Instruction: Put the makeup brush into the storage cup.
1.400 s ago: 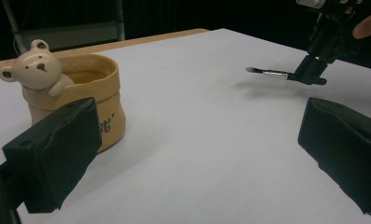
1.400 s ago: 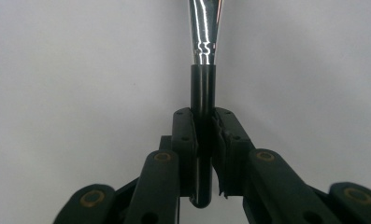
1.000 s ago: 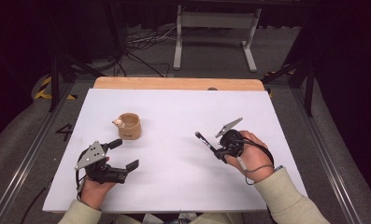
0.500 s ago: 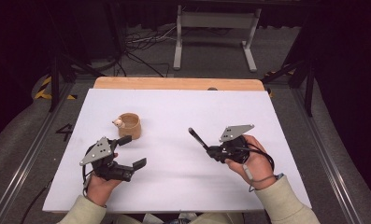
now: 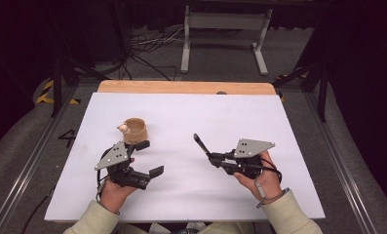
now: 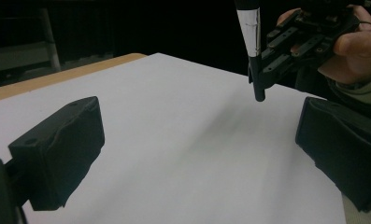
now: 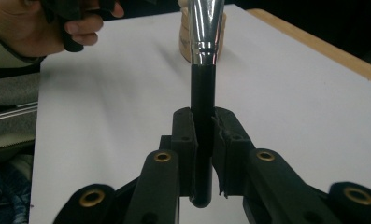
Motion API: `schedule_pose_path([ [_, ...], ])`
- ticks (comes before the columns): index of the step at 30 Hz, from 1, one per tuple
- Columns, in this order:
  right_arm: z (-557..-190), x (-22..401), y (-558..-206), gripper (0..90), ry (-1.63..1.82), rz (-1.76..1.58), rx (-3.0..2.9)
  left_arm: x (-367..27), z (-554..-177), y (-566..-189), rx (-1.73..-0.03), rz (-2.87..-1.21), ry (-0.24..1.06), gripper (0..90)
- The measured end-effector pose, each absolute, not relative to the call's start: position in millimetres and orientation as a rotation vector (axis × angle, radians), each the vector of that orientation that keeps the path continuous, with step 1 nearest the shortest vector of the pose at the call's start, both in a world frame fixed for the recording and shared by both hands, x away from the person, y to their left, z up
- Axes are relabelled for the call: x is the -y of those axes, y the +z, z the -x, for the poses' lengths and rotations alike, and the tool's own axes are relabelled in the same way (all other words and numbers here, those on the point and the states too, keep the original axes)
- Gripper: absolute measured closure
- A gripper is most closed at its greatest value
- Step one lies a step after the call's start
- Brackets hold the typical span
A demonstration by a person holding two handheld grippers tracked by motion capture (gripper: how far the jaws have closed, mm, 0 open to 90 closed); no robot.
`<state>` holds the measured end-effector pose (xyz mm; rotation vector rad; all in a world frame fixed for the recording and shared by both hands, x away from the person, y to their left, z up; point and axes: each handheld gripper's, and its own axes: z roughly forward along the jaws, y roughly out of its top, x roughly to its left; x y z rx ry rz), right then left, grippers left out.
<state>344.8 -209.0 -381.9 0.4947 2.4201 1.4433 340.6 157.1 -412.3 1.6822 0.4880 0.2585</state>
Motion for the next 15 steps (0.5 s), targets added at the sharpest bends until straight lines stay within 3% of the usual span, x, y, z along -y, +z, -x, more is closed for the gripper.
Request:
schedule_pose_path([
  [15, -330.0, 203.1, -397.8, 80.2, 1.64, -0.345, -2.318, -137.9, -338.6, -404.1, -0.412, -1.652, 0.21, 3.5],
])
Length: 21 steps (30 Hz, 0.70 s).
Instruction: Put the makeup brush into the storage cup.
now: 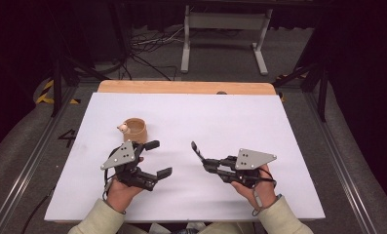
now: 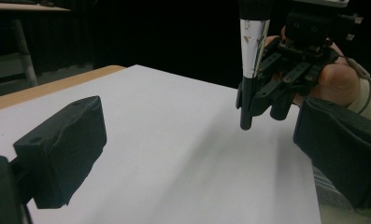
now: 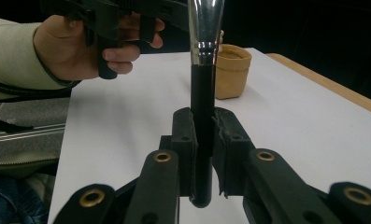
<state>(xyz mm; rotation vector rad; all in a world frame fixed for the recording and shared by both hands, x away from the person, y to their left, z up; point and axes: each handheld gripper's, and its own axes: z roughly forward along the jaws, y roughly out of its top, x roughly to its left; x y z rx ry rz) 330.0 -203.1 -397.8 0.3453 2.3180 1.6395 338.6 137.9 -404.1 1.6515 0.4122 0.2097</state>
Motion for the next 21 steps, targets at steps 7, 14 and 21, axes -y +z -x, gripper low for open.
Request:
schedule_pose_path([
  [7, -328.5, 199.5, -400.9, 80.2, 1.648, -0.334, -2.313, -127.5, -338.0, -398.3, -0.381, -1.636, 0.185, 4.3],
  [14, -329.5, 198.5, -404.1, 80.2, 1.647, -0.338, -2.302, -113.3, -338.0, -393.9, -0.356, -1.641, 0.175, 7.3],
  [21, -328.8, 196.2, -406.5, 80.2, 1.669, -0.336, -2.288, -101.4, -337.9, -391.6, -0.331, -1.642, 0.155, 9.1],
])
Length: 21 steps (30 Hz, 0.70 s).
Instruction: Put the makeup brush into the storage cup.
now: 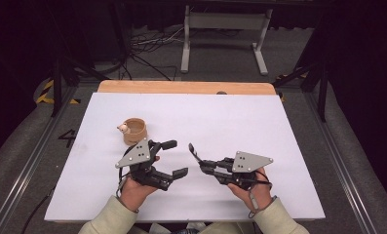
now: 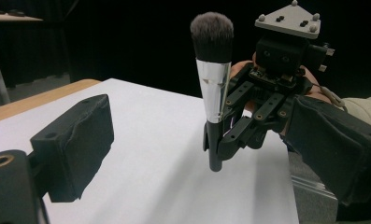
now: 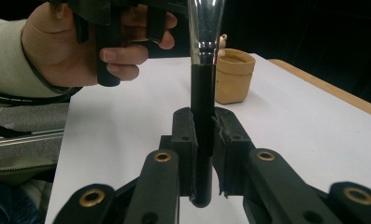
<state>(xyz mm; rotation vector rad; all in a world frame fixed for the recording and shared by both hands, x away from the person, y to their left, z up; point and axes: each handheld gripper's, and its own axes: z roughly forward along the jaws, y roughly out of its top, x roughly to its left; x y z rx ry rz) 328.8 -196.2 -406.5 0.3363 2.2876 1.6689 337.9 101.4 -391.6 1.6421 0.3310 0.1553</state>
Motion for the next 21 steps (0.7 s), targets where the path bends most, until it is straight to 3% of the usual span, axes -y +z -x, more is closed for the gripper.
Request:
schedule_pose_path([
  [13, -327.3, 191.6, -410.4, 80.2, 1.696, -0.335, -2.285, -82.2, -339.5, -392.2, -0.301, -1.66, 0.105, 13.6],
  [21, -326.4, 190.9, -410.2, 80.2, 1.696, -0.329, -2.279, -79.2, -341.0, -395.5, -0.307, -1.663, 0.075, 30.7],
])
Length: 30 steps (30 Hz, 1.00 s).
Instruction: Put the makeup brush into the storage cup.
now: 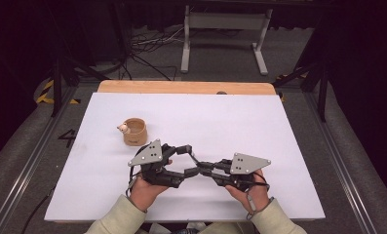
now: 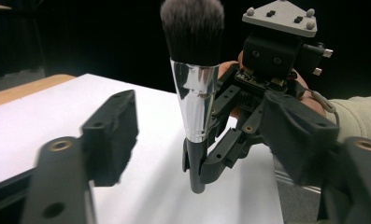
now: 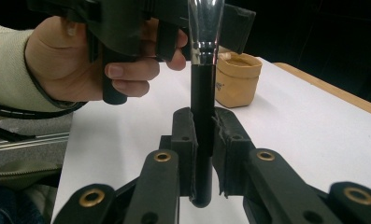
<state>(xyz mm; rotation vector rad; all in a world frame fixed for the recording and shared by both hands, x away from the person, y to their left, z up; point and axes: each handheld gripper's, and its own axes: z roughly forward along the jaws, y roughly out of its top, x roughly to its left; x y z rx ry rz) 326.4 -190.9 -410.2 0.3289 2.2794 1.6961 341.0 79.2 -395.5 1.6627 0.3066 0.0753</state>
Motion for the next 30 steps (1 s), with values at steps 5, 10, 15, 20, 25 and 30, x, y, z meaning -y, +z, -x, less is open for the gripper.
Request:
schedule_pose_path([
  [5, -326.2, 190.3, -410.4, 80.2, 1.691, -0.323, -2.28, -78.4, -341.9, -397.7, -0.32, -1.678, 0.055, 44.0],
  [10, -326.0, 190.0, -410.7, 80.2, 1.687, -0.323, -2.279, -77.5, -341.2, -399.0, -0.33, -1.691, 0.055, 58.1],
  [15, -325.8, 189.5, -411.1, 80.1, 1.687, -0.32, -2.28, -76.5, -339.3, -398.7, -0.323, -1.701, 0.069, 68.8],
  [20, -325.8, 189.2, -411.4, 80.1, 1.684, -0.318, -2.282, -77.3, -338.9, -398.9, -0.333, -1.706, 0.082, 75.2],
  [25, -325.7, 188.9, -411.7, 80.1, 1.684, -0.316, -2.284, -77.2, -338.8, -398.4, -0.33, -1.711, 0.08, 76.0],
  [30, -325.5, 188.7, -411.8, 80.0, 1.68, -0.314, -2.284, -76.8, -338.4, -398.4, -0.333, -1.714, 0.079, 76.3],
])
